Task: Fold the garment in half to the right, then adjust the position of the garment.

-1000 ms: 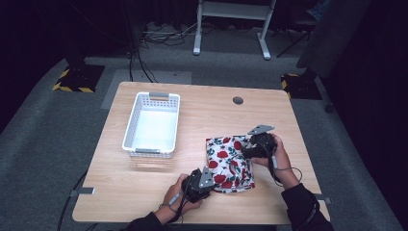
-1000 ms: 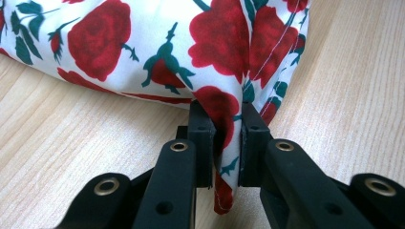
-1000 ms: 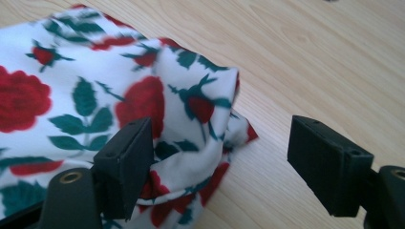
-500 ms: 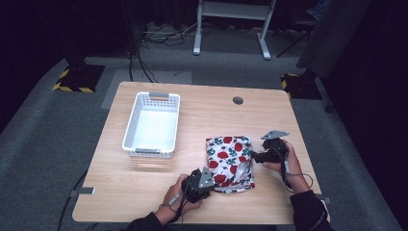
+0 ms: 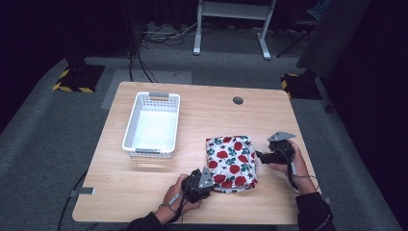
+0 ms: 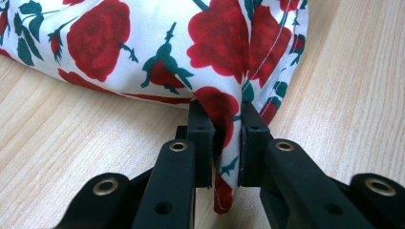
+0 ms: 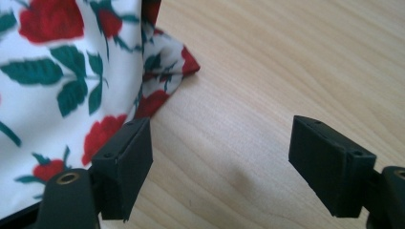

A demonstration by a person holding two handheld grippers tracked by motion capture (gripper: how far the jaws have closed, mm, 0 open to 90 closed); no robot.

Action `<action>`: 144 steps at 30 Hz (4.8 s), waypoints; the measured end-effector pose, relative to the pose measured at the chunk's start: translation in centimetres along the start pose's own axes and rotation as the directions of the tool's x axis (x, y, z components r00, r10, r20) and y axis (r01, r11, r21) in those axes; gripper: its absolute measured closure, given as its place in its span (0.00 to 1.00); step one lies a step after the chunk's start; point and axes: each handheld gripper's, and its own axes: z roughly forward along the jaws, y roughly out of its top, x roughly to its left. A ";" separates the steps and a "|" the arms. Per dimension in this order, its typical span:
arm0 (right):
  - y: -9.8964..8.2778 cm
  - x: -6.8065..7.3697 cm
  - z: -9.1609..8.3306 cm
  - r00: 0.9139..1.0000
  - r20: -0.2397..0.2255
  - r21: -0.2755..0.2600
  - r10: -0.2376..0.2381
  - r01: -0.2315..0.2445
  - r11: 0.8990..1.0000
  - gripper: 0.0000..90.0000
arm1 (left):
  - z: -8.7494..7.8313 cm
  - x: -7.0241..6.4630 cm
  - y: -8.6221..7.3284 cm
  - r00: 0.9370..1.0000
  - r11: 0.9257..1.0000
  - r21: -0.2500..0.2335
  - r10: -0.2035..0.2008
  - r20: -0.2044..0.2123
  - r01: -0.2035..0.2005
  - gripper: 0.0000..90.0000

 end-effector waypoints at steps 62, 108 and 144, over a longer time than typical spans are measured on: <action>3.8 6.3 4.6 0.951 -0.307 -0.002 0.038 -0.040 0.999 0.80 | -1.9 2.3 -1.4 1.000 0.999 0.039 -0.012 0.019 0.011 0.89; 7.0 11.8 6.6 0.944 -0.326 -0.045 -0.045 0.032 0.998 0.82 | -6.2 4.0 -5.5 0.979 0.981 0.020 -0.193 -0.060 0.195 0.31; 6.9 12.3 6.2 0.947 -0.314 -0.073 -0.060 0.039 0.997 0.83 | -4.2 5.0 -3.7 0.984 0.993 0.014 -0.116 -0.139 0.119 0.90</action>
